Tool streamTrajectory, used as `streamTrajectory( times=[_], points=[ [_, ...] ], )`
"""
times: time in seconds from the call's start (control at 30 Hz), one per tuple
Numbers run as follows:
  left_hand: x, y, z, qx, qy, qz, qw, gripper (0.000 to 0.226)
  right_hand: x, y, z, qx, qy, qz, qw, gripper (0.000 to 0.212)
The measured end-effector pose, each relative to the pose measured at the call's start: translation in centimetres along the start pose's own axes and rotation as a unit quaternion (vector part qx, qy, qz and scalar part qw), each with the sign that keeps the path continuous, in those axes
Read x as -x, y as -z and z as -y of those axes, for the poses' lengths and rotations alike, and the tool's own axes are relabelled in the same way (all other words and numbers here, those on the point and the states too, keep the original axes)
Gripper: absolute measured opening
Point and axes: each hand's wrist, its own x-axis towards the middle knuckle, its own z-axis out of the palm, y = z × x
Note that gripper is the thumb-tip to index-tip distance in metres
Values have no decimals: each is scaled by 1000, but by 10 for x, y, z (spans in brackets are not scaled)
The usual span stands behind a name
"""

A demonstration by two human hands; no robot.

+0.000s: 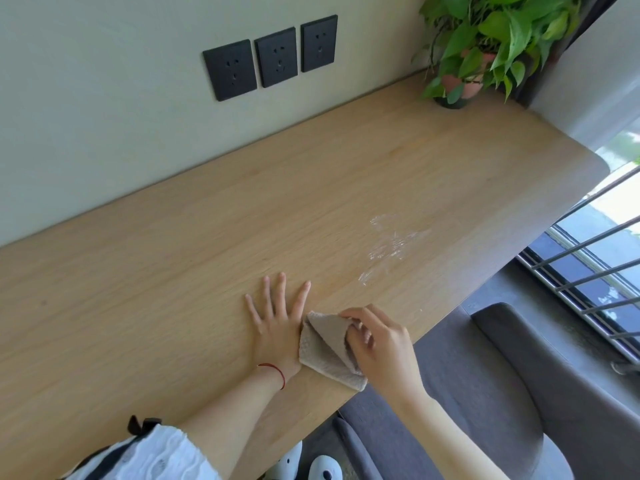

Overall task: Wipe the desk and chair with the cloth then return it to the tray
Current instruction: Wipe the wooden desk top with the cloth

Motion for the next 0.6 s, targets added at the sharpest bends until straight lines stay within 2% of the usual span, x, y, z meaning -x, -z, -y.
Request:
streamTrajectory(
  times=[0.07, 0.13, 0.3, 0.43, 0.47, 0.53, 0.6],
  points=[
    [-1, 1, -1, -15, 0, 9, 1000, 107, 6, -8, 6, -19, 31, 75, 997, 15],
    [-1, 1, 0, -26, 0, 14, 1000, 110, 19, -20, 6, -16, 48, 141, 989, 26],
    [-2, 3, -3, -3, 9, 12, 1000, 93, 54, -48, -12, 99, 71, 130, 984, 43],
    [-1, 2, 0, -9, -5, 36, 999, 105, 52, -47, -40, 217, 111, 139, 960, 47],
    [-1, 4, 1, 0, -7, 31, 999, 96, 46, -42, -48, 232, 105, 142, 957, 48],
    [0, 10, -1, 34, 2, 4, 999, 65, 27, -31, -63, 258, 98, 151, 949, 49],
    [0, 15, -4, 72, 15, -6, 997, 55, 1, -23, -81, 276, 82, 153, 945, 50]
  ],
)
